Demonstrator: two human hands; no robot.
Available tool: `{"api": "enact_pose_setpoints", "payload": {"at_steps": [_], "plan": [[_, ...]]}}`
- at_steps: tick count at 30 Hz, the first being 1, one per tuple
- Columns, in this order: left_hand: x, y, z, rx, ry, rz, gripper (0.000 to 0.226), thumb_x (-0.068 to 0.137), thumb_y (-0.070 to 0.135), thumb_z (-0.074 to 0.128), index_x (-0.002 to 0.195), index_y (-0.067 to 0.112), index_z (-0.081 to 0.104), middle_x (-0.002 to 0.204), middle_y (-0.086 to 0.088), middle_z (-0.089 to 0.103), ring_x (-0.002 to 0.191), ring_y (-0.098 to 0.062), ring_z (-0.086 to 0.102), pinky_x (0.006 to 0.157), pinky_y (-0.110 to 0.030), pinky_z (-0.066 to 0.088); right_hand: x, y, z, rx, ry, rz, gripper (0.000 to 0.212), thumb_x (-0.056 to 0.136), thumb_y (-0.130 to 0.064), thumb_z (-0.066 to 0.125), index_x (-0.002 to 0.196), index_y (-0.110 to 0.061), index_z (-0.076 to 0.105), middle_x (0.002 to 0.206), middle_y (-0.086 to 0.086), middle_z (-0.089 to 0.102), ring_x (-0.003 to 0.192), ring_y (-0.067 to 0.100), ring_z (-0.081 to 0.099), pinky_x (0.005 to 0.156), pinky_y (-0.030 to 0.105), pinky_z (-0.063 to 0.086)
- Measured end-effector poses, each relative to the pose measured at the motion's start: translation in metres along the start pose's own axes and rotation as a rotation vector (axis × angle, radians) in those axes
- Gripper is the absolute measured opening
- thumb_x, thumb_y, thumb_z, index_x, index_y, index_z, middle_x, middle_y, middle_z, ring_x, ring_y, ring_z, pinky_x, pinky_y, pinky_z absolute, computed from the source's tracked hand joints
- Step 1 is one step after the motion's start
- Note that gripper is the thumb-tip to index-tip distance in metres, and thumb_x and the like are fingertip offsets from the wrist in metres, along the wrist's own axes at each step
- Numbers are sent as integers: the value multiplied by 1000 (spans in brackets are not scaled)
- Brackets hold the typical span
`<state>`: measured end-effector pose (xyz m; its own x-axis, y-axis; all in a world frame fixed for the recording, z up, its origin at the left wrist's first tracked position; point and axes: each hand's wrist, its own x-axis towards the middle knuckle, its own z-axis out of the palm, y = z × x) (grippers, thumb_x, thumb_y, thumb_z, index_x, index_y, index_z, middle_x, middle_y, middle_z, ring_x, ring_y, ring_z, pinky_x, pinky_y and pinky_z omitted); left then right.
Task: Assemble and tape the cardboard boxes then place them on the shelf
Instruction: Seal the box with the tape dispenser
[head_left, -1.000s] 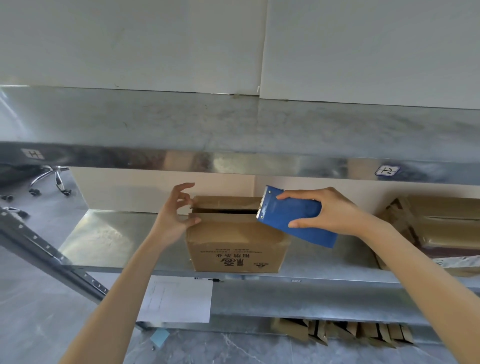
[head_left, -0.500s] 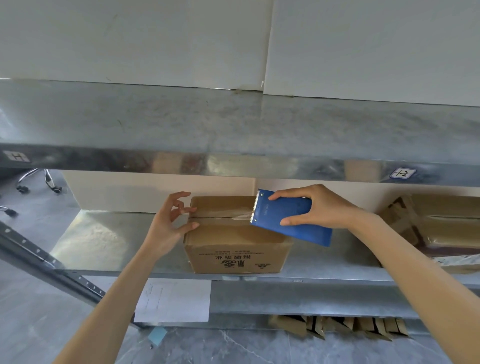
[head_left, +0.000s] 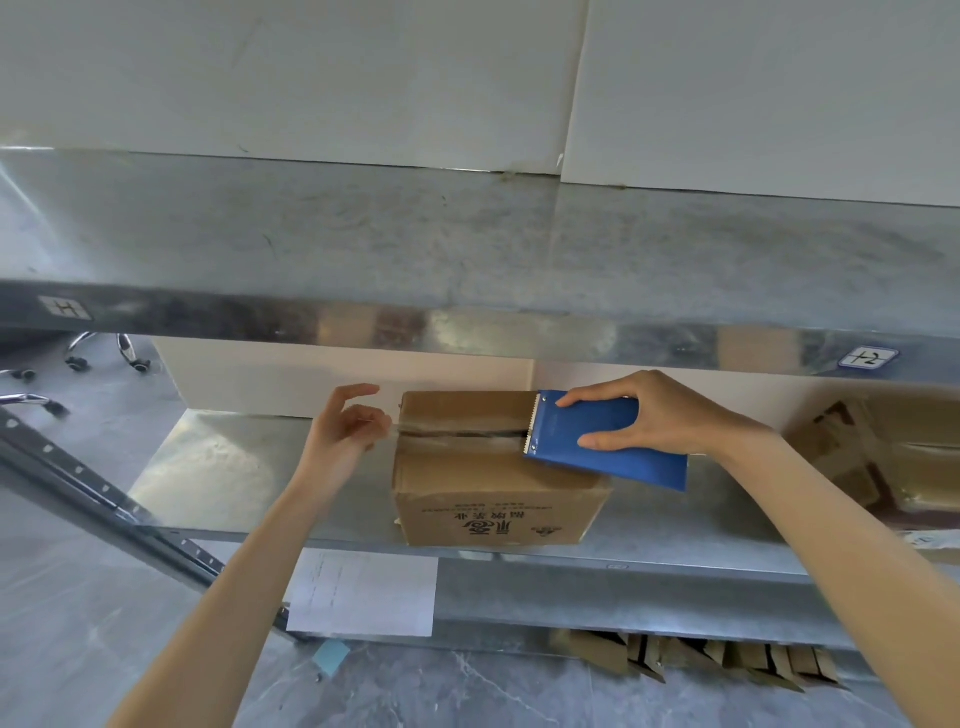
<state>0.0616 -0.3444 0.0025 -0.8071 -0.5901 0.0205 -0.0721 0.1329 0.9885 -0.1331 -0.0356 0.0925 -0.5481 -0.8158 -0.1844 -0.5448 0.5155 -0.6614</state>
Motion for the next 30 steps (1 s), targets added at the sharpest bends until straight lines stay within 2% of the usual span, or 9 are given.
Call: {"api": "enact_pose_setpoints", "payload": {"at_steps": [4,8,10,13,16,21,24,27,30], "plan": [[0,1,5,-16,66,-46,41,89,-9,62,121,12,48,81,-9,66,65,-1,65,58,-6,44,2,-1,0,-8,-13,6,40,76,-52,77,110,-64,61,122,-30,60,103,0,62,91,34,55],[1,0,10,-30,108,-128,41,88,-12,62,118,9,44,81,-12,63,58,0,63,53,-7,42,1,-1,0,-6,-16,11,40,76,-52,77,110,-64,60,123,-28,61,103,2,62,91,36,55],[1,-3,12,-10,121,-163,41,87,-12,61,116,9,43,82,-12,63,63,-5,64,53,-9,43,1,-1,0,-9,-15,13,40,76,-53,77,110,-64,60,124,-26,61,104,3,62,91,36,55],[0,-8,16,75,124,-179,35,90,-6,60,114,12,43,86,-9,64,77,-20,62,69,-24,48,2,-2,1,-21,-11,14,40,76,-53,77,111,-65,60,124,-27,60,103,3,62,91,37,55],[-3,-13,20,172,128,-156,26,95,3,59,112,16,44,93,-13,66,84,-27,64,82,-40,50,1,-2,1,-24,-5,15,40,76,-54,77,110,-66,60,122,-30,60,102,2,62,90,36,55],[-8,-15,27,282,173,-88,16,96,9,57,105,19,49,93,-5,66,76,-22,64,65,-31,49,-1,-1,3,-31,11,13,40,76,-54,77,110,-65,60,122,-31,60,102,1,61,90,36,55],[-13,-21,22,399,165,-70,21,86,7,68,100,14,54,94,2,66,66,-17,61,56,-23,44,-1,-1,3,-32,9,12,41,76,-53,77,111,-65,59,122,-31,59,102,-1,60,90,34,55],[-19,-27,14,465,162,-89,28,78,15,80,96,16,59,86,3,69,65,-14,62,57,-24,43,-2,-1,3,-33,10,10,41,77,-53,77,112,-65,59,124,-31,58,103,0,60,90,35,55],[-14,-20,9,446,211,-49,23,81,22,80,94,20,62,87,8,69,74,-13,67,64,-25,47,-2,-2,3,-32,6,12,41,76,-54,76,112,-66,59,124,-31,58,103,1,60,90,35,55]]}}
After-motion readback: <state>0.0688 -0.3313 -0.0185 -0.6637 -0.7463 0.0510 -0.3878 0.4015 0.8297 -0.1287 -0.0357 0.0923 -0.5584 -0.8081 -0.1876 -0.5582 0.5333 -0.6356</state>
